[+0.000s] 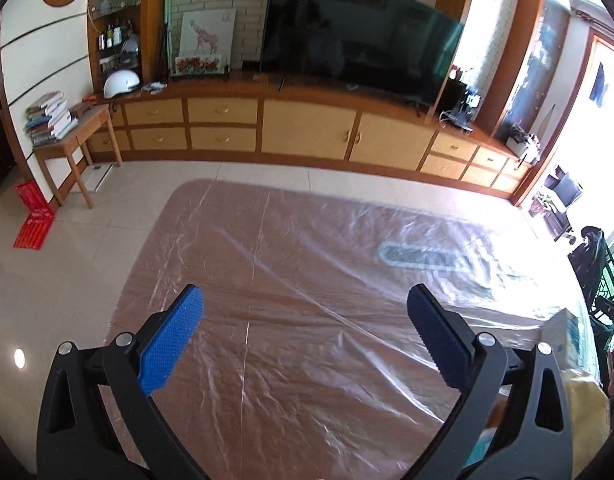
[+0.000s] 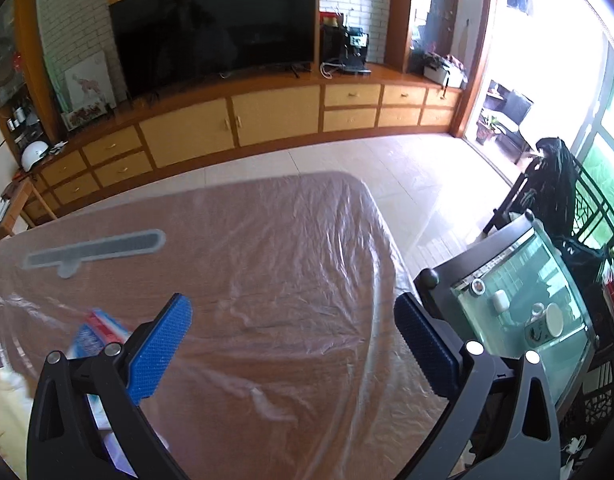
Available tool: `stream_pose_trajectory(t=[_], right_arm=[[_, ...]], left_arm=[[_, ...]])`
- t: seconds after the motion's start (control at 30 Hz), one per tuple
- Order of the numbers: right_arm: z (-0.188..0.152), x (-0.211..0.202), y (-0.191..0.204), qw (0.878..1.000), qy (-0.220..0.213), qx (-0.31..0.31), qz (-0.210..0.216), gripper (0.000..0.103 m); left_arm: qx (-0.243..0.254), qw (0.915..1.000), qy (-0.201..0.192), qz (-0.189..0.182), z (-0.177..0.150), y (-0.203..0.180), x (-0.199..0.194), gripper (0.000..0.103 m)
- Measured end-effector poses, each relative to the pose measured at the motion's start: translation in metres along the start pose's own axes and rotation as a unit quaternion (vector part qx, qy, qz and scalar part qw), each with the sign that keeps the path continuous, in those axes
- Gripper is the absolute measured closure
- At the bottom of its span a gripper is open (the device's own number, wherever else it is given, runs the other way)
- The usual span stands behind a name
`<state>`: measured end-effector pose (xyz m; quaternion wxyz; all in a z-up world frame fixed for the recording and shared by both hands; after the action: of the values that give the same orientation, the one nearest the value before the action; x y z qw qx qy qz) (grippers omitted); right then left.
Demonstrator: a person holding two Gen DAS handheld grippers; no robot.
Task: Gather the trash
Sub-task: 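Grasp the brown cardboard box with the left tool while the right tool grasps a purple hair roller, then carry the box and roller in both tools over the black trash bin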
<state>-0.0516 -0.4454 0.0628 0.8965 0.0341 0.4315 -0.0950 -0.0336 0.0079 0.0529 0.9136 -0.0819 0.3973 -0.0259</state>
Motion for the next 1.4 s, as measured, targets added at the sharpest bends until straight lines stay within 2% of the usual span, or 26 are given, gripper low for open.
stream_pose_trajectory(t=[0.2, 0.37, 0.47, 0.57, 0.7, 0.77, 0.83, 0.87, 0.93, 1.07, 1.13, 1.2, 1.3, 1.33, 1.4], right_arm=[[-0.024, -0.049, 0.019, 0.999, 0.015, -0.007, 0.05, 0.004], [-0.05, -0.054, 0.029, 0.994, 0.058, 0.02, 0.085, 0.011], [-0.062, -0.056, 0.04, 0.993, 0.071, 0.026, 0.092, 0.011], [-0.073, -0.053, 0.049, 0.991, 0.084, 0.031, 0.096, 0.012], [-0.077, -0.042, 0.054, 0.987, 0.112, 0.054, 0.106, 0.012], [-0.079, -0.035, 0.06, 0.985, 0.124, 0.059, 0.105, 0.012], [-0.081, -0.027, 0.069, 0.982, 0.142, 0.06, 0.107, 0.016], [-0.082, -0.024, 0.072, 0.981, 0.15, 0.06, 0.105, 0.019], [-0.084, -0.018, 0.077, 0.979, 0.164, 0.063, 0.102, 0.019], [-0.09, -0.01, 0.082, 0.974, 0.181, 0.085, 0.104, 0.02], [-0.09, -0.007, 0.083, 0.971, 0.189, 0.098, 0.11, 0.02], [-0.089, -0.003, 0.084, 0.969, 0.192, 0.107, 0.114, 0.02], [-0.088, 0.001, 0.086, 0.967, 0.194, 0.112, 0.121, 0.022], [-0.088, 0.0, 0.087, 0.966, 0.196, 0.115, 0.125, 0.023], [-0.087, 0.002, 0.084, 0.964, 0.195, 0.122, 0.132, 0.034]], left_arm=[[0.064, 0.9969, -0.023, -0.041, -0.026, -0.021, -0.058, 0.002], [0.087, 0.9922, -0.013, -0.088, -0.056, -0.029, -0.096, 0.002], [0.118, 0.9845, -0.006, -0.129, -0.077, -0.036, -0.116, 0.002], [0.152, 0.9715, 0.019, -0.181, -0.101, -0.048, -0.132, 0.002], [0.208, 0.9512, 0.05, -0.223, -0.124, -0.071, -0.137, 0.002], [0.237, 0.9421, 0.059, -0.23, -0.132, -0.081, -0.135, 0.002], [0.272, 0.9293, 0.074, -0.239, -0.14, -0.092, -0.131, 0.002], [0.302, 0.9217, 0.067, -0.234, -0.148, -0.1, -0.131, 0.002], [0.347, 0.9072, 0.068, -0.228, -0.155, -0.11, -0.127, 0.002], [0.378, 0.8913, 0.077, -0.238, -0.157, -0.121, -0.115, 0.002], [0.383, 0.8877, 0.084, -0.241, -0.157, -0.121, -0.113, 0.003], [0.387, 0.8836, 0.092, -0.246, -0.159, -0.122, -0.109, 0.01], [0.387, 0.8846, 0.096, -0.243, -0.163, -0.123, -0.101, 0.023], [0.384, 0.8856, 0.098, -0.242, -0.163, -0.122, -0.1, 0.03], [0.374, 0.8906, 0.098, -0.239, -0.16, -0.119, -0.097, 0.033]])
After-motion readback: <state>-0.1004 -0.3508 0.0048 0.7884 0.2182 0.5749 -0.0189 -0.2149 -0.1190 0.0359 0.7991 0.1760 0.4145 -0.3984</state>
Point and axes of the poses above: each gripper's, at about its wrist camera, not at the fingertips, and x roughly the way its jaws point, y to its left, z to its top, the point moved 1 cm from there along x, roughly the way its jaws point, and after that the axes turned 2 degrees about -x, right-handed, at the moved point
